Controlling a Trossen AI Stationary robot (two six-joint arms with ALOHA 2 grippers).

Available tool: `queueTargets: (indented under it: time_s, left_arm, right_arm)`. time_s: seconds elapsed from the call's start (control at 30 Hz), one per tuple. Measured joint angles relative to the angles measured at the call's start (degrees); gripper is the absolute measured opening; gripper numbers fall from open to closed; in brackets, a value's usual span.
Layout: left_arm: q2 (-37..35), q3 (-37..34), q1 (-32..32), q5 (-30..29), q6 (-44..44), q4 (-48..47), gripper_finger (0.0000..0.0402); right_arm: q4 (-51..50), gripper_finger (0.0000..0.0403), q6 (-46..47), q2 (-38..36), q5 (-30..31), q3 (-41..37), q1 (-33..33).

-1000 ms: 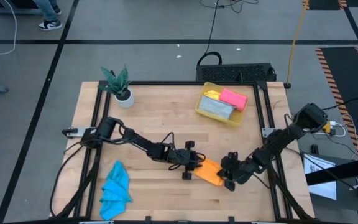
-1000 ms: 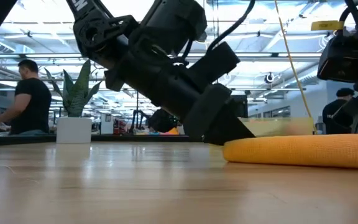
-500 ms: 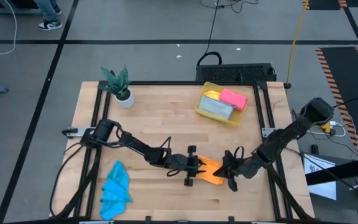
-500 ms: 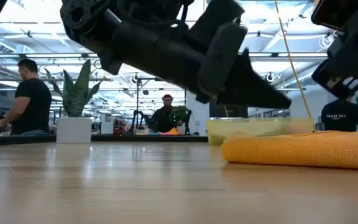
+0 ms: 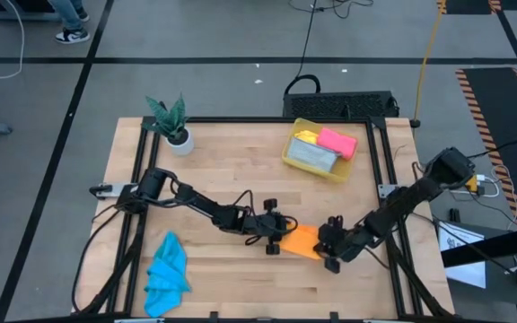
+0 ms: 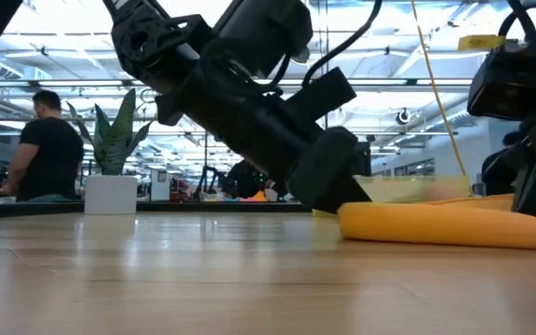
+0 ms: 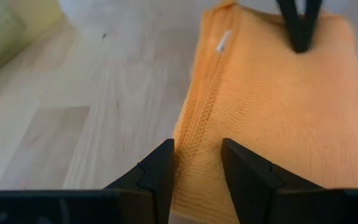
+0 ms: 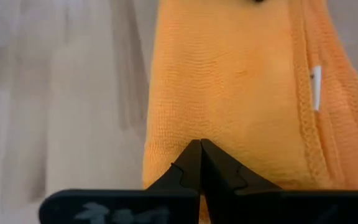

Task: Fold microfiber towels
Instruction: Fold the orange kitchen towel

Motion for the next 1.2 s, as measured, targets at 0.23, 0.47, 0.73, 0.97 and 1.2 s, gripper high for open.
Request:
queueTargets:
  time_s: [0.23,0.47,0.73,0.97,1.2]
  left_arm:
    - [0.00,-0.04,-1.05,-0.66,0.05,1.93,0.0136]
    - [0.00,-0.04,-1.31,-0.66,-0.28,3.05,0.0136]
    - [0.00,-0.04,-1.11,-0.63,-1.25,2.15,0.0136]
    - [0.00,-0.04,-1.11,-1.51,-1.72,0.99,0.0136]
    - [0.00,-0.04,-1.10,-1.55,-1.96,0.93,0.0136]
  right_arm:
    - [-8.06,0.0000,-10.27,-9.43,-0.22,-0.15,0.02]
    - [15.25,0.0016,-28.15,-7.06,-2.02,-0.09,-0.27]
    - [11.81,0.0114,-34.44,5.37,-1.18,7.02,0.22]
    - [-7.40,0.0187,-35.81,11.09,10.81,18.07,2.36]
    - [-12.41,0.0198,-38.83,16.28,15.52,21.12,3.80]
